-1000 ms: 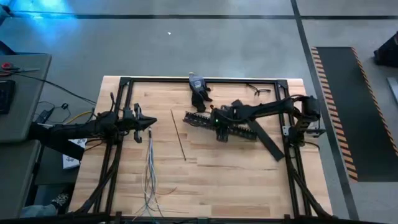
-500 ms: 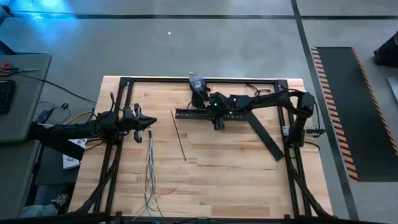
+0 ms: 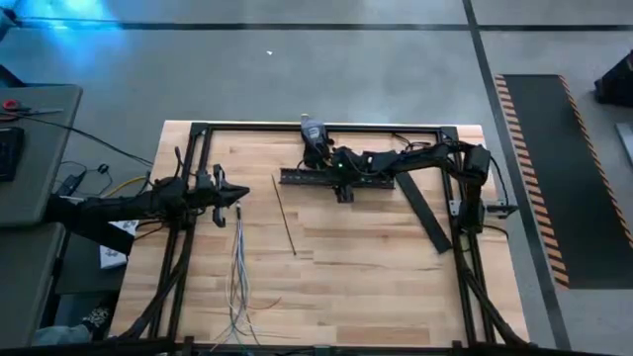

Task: Ziptie cables
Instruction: Move the black cable duct to the top center of the table, then move the black zip tie to the bottom center of the table

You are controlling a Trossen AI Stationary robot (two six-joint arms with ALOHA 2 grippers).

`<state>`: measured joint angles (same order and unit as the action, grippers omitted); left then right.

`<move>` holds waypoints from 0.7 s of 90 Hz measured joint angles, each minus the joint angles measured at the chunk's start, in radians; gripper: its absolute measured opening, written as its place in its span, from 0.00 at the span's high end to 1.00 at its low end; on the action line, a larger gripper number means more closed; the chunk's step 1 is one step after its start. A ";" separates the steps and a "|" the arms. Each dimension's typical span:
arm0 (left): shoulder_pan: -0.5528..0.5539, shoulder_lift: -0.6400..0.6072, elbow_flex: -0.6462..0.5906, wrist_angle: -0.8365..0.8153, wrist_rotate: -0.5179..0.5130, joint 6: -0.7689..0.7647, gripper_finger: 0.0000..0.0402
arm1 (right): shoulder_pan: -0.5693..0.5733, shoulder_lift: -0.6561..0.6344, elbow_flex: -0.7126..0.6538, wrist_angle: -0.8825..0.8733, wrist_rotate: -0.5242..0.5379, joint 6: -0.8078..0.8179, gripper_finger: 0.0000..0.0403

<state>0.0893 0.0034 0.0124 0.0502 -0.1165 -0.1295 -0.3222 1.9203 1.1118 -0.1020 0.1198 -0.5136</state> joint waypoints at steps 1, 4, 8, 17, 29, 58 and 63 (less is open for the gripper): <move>0.000 0.000 0.000 0.000 0.000 0.000 1.00 | 0.000 -0.003 0.004 0.000 0.006 0.000 0.20; 0.000 0.000 0.000 -0.001 0.001 0.000 1.00 | 0.000 -0.013 0.017 -0.003 0.020 -0.003 0.18; 0.000 0.000 0.000 0.000 0.001 0.000 1.00 | 0.001 -0.026 0.034 -0.014 0.029 -0.014 0.14; 0.000 0.000 0.000 0.000 0.002 0.000 1.00 | 0.008 -0.051 0.088 -0.073 0.045 -0.019 0.09; 0.000 0.000 0.000 0.000 0.002 0.000 1.00 | 0.039 -0.064 0.175 -0.178 0.092 -0.013 0.07; 0.000 0.000 0.000 0.000 0.001 0.000 1.00 | 0.282 -0.053 0.244 -0.181 -0.047 0.380 0.20; 0.000 0.000 0.000 0.000 0.002 0.000 1.00 | 0.337 -0.032 0.238 -0.114 -0.049 0.434 0.24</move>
<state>0.0893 0.0032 0.0126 0.0502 -0.1149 -0.1297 0.0152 1.8886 1.3499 -0.2163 0.0711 -0.0798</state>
